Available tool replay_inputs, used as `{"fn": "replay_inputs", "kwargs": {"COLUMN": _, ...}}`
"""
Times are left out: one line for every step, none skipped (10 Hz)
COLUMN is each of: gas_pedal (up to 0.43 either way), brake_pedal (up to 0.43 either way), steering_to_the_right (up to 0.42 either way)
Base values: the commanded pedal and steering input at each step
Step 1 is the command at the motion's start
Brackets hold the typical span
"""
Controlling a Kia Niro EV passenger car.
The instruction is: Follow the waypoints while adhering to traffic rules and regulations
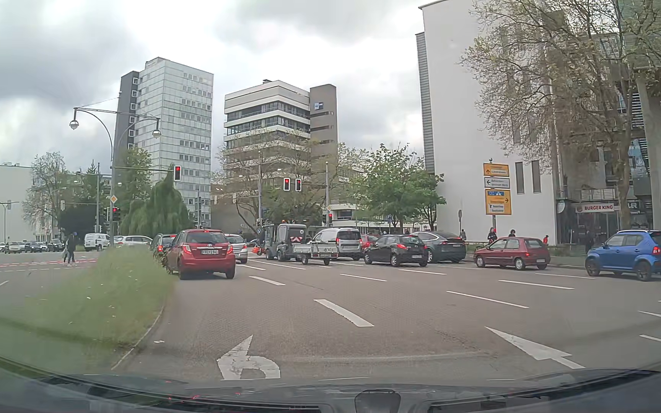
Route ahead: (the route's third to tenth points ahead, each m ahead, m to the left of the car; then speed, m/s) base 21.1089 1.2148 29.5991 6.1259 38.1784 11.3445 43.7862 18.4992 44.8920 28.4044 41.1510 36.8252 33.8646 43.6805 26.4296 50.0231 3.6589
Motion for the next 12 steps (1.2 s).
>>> {"fn": "replay_inputs", "kwargs": {"gas_pedal": 0.0, "brake_pedal": 0.134, "steering_to_the_right": -0.123}}
{"fn": "replay_inputs", "kwargs": {"gas_pedal": 0.0, "brake_pedal": 0.14, "steering_to_the_right": -0.123}}
{"fn": "replay_inputs", "kwargs": {"gas_pedal": 0.0, "brake_pedal": 0.14, "steering_to_the_right": -0.124}}
{"fn": "replay_inputs", "kwargs": {"gas_pedal": 0.0, "brake_pedal": 0.14, "steering_to_the_right": -0.124}}
{"fn": "replay_inputs", "kwargs": {"gas_pedal": 0.0, "brake_pedal": 0.146, "steering_to_the_right": -0.124}}
{"fn": "replay_inputs", "kwargs": {"gas_pedal": 0.0, "brake_pedal": 0.146, "steering_to_the_right": -0.124}}
{"fn": "replay_inputs", "kwargs": {"gas_pedal": 0.0, "brake_pedal": 0.146, "steering_to_the_right": -0.124}}
{"fn": "replay_inputs", "kwargs": {"gas_pedal": 0.0, "brake_pedal": 0.146, "steering_to_the_right": -0.126}}
{"fn": "replay_inputs", "kwargs": {"gas_pedal": 0.0, "brake_pedal": 0.146, "steering_to_the_right": -0.13}}
{"fn": "replay_inputs", "kwargs": {"gas_pedal": 0.0, "brake_pedal": 0.152, "steering_to_the_right": -0.134}}
{"fn": "replay_inputs", "kwargs": {"gas_pedal": 0.0, "brake_pedal": 0.134, "steering_to_the_right": -0.139}}
{"fn": "replay_inputs", "kwargs": {"gas_pedal": 0.0, "brake_pedal": 0.11, "steering_to_the_right": -0.144}}
